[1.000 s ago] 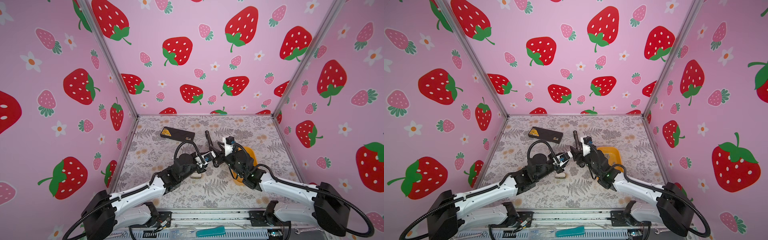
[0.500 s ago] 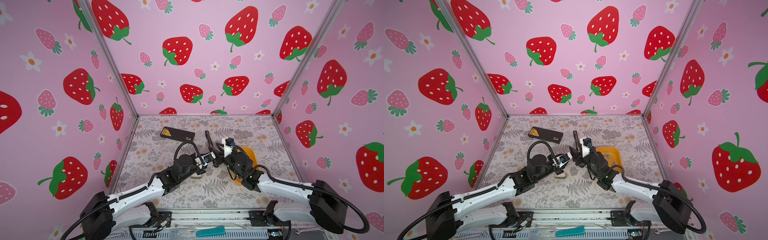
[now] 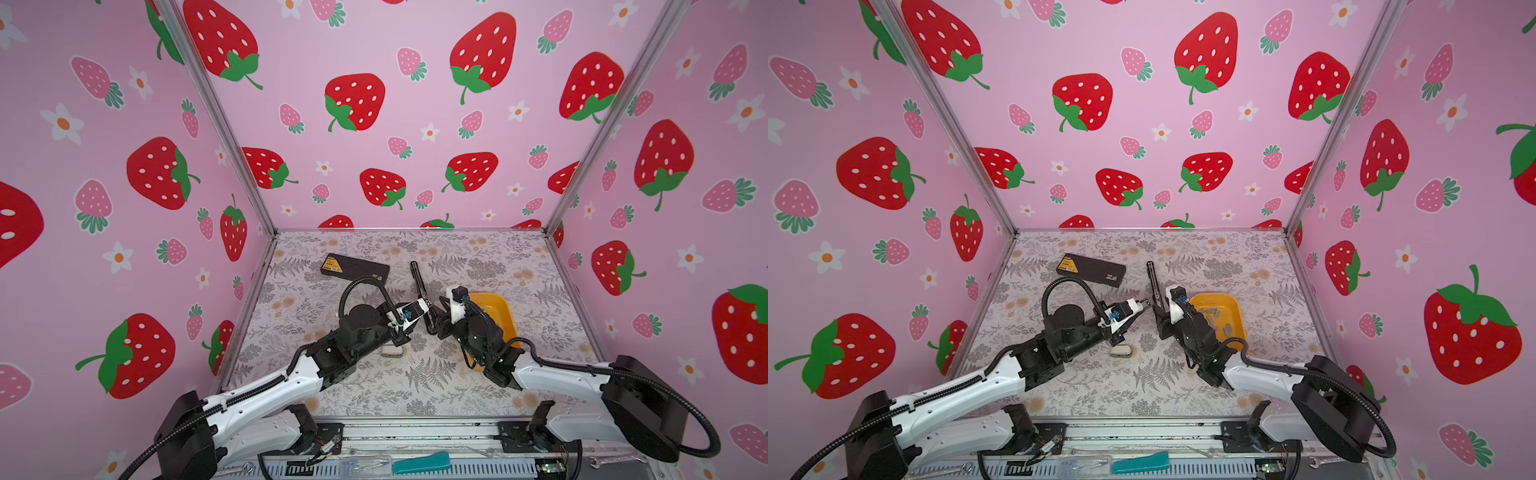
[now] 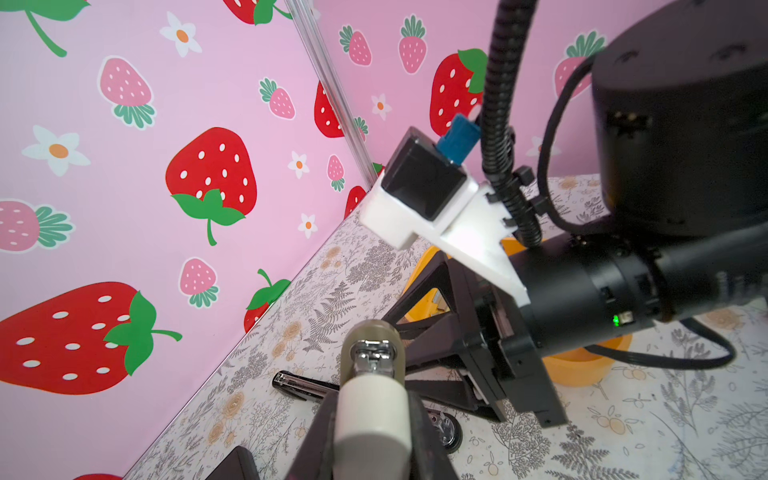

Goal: Load the staples into the stapler

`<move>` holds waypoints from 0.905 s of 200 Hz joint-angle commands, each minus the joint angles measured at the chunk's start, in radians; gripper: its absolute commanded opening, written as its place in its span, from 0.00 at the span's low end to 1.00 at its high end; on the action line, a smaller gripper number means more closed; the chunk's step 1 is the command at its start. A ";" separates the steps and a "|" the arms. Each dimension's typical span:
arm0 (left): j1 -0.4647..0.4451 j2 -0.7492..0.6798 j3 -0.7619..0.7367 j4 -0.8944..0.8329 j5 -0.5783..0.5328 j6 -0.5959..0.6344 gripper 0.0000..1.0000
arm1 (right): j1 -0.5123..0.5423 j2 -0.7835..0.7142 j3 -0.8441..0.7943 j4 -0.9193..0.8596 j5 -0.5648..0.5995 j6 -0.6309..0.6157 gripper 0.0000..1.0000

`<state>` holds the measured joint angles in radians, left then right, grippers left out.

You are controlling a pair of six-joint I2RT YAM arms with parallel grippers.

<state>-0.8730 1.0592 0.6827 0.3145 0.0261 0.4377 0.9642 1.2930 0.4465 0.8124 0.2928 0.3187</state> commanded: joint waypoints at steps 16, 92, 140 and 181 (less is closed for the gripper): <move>0.046 0.044 0.086 -0.024 0.080 -0.042 0.00 | -0.001 -0.030 -0.021 0.041 0.023 -0.044 0.46; 0.101 0.117 0.095 -0.050 0.210 -0.058 0.00 | 0.000 -0.391 -0.153 0.043 -0.058 -0.154 0.34; 0.101 0.122 0.090 -0.048 0.238 -0.052 0.00 | 0.016 -0.348 -0.092 0.050 -0.196 -0.136 0.32; 0.103 0.111 0.059 -0.023 0.257 -0.043 0.00 | 0.020 -0.207 -0.028 0.039 -0.179 -0.122 0.29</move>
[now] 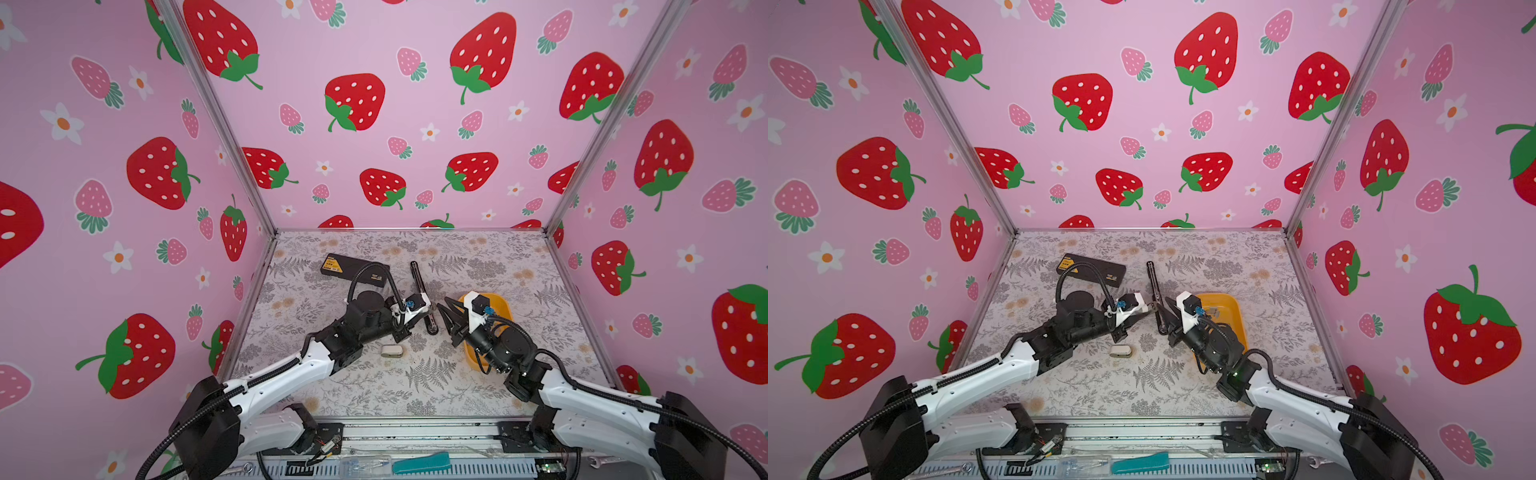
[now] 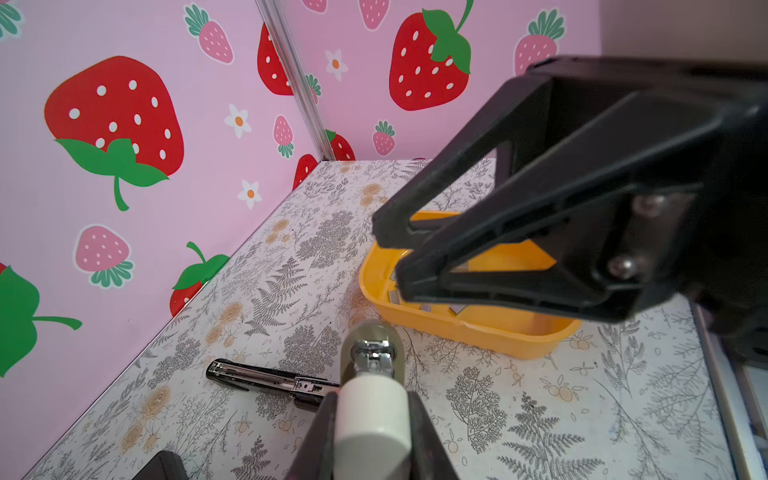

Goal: Load the staples into the stapler

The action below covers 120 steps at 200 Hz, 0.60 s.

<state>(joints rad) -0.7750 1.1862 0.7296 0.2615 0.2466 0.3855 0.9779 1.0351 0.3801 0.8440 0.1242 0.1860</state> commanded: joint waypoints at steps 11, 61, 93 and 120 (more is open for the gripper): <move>0.005 -0.020 0.014 0.025 0.043 0.005 0.00 | 0.005 0.071 0.044 0.013 -0.003 0.022 0.28; 0.005 -0.027 0.016 0.034 0.057 -0.003 0.00 | 0.005 0.162 0.053 0.019 0.017 0.027 0.26; 0.006 -0.031 0.029 0.042 0.053 -0.023 0.00 | 0.006 0.183 0.029 0.049 0.039 0.042 0.25; 0.006 -0.028 0.030 0.063 0.062 -0.027 0.00 | 0.006 0.220 0.035 0.049 0.052 0.033 0.24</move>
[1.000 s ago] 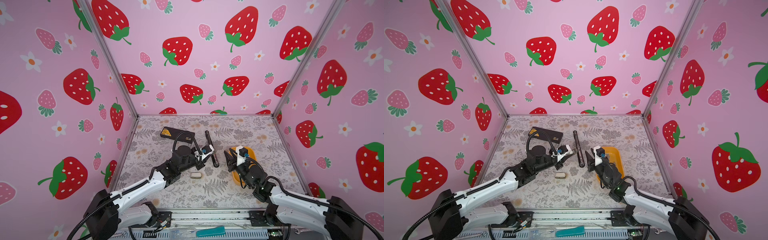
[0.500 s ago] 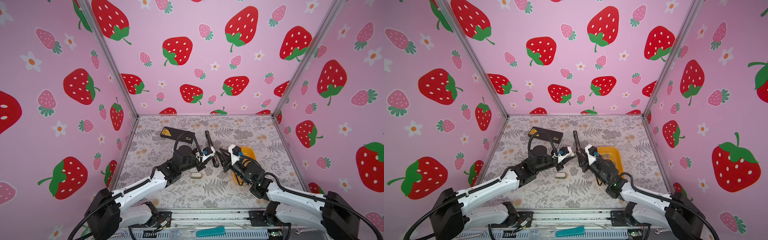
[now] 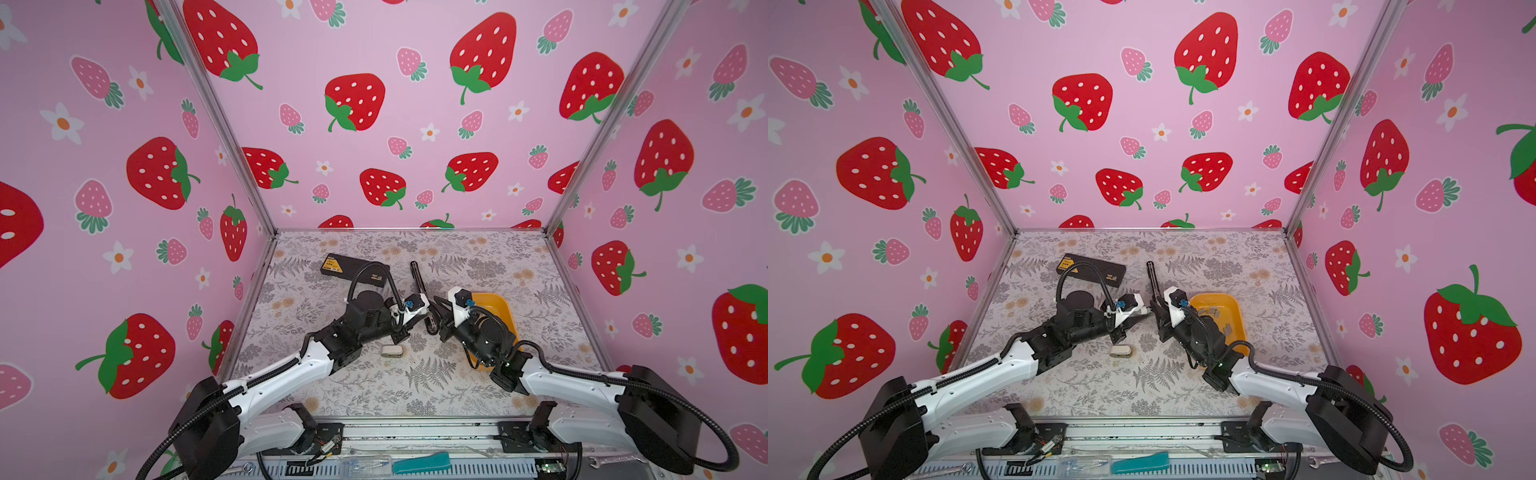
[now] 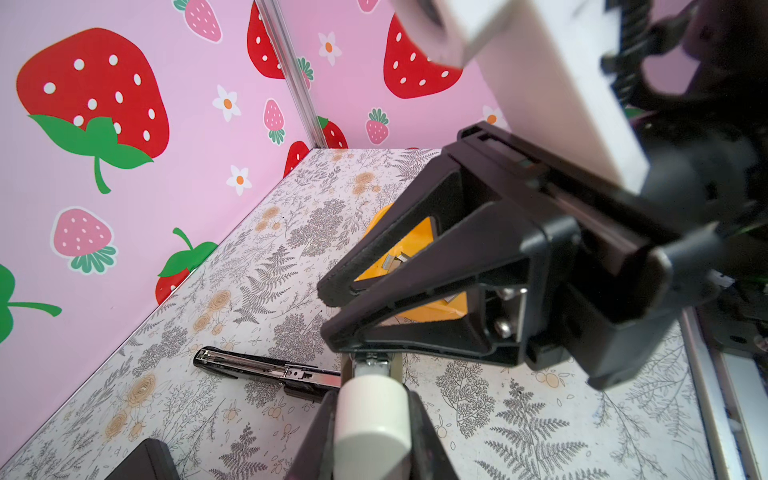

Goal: Load the staples into the stapler

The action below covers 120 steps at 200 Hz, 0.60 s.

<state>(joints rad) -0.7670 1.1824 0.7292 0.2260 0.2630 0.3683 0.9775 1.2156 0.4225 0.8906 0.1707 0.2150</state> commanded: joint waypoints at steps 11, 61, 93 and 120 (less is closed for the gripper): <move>-0.002 -0.022 0.025 0.112 0.053 -0.010 0.00 | 0.006 0.057 -0.013 0.019 0.004 0.009 0.24; 0.001 -0.030 0.023 0.137 0.041 -0.021 0.00 | 0.007 0.097 0.010 0.032 -0.040 0.014 0.24; 0.001 -0.032 0.012 0.159 0.031 -0.026 0.00 | 0.009 0.144 0.004 0.090 -0.080 0.031 0.23; 0.001 -0.028 0.010 0.178 0.030 -0.033 0.00 | 0.016 0.167 0.024 0.087 -0.109 0.029 0.22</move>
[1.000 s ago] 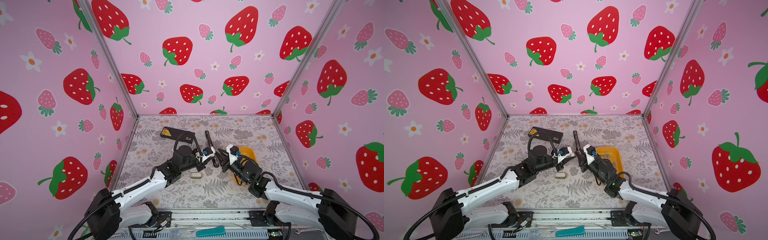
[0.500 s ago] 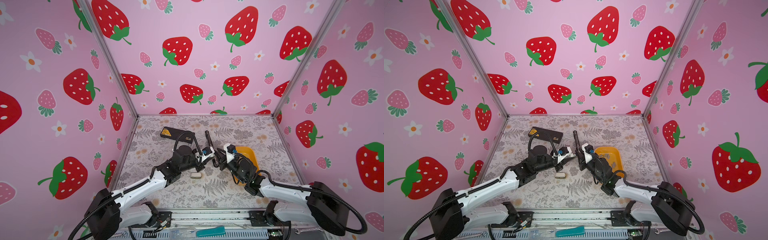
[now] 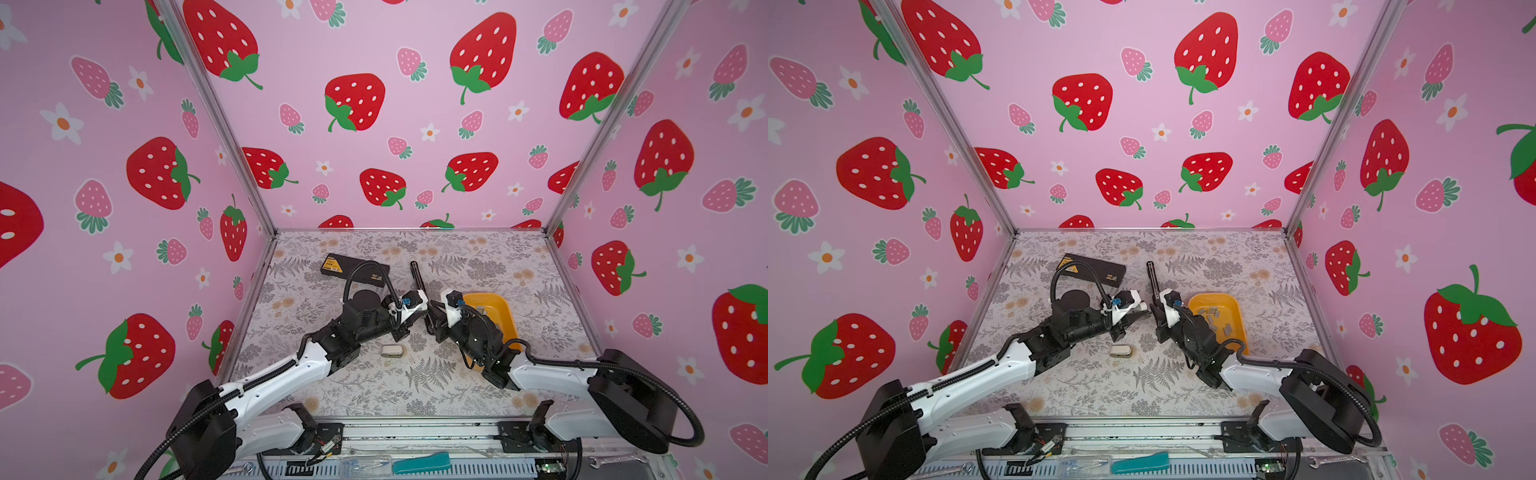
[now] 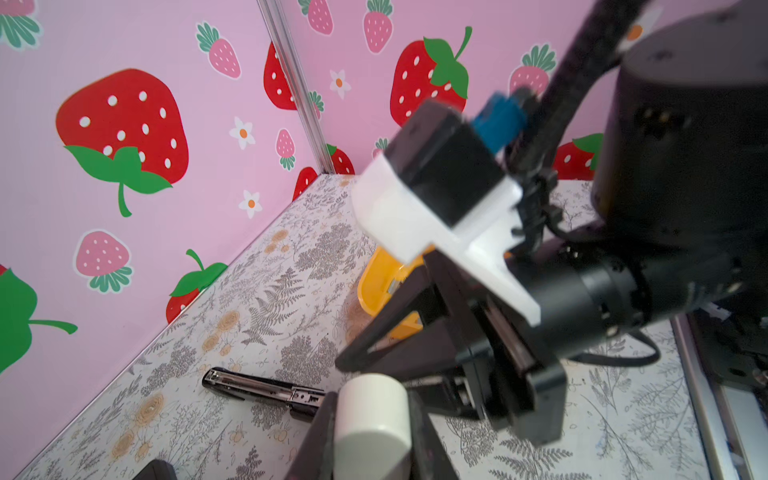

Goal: Load the staples into the stapler

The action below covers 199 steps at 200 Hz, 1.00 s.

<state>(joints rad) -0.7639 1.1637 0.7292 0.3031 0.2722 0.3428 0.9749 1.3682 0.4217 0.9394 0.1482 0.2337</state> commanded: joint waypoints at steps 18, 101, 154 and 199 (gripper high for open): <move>0.000 -0.004 0.007 0.109 0.015 -0.007 0.00 | 0.022 0.022 0.025 0.053 -0.101 0.010 0.22; 0.003 -0.038 -0.003 0.059 0.024 0.023 0.00 | 0.024 -0.034 -0.033 0.066 -0.020 -0.063 0.37; 0.039 -0.077 -0.031 0.015 0.104 0.044 0.00 | 0.003 -0.175 -0.128 0.064 -0.088 -0.231 0.61; 0.051 -0.081 -0.031 -0.010 0.153 0.069 0.00 | 0.003 -0.229 -0.150 0.019 -0.234 -0.327 0.73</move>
<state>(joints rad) -0.7174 1.0981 0.6964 0.2932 0.3664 0.3763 0.9771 1.1622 0.2810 0.9695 0.0147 -0.0055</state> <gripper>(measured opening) 0.249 0.718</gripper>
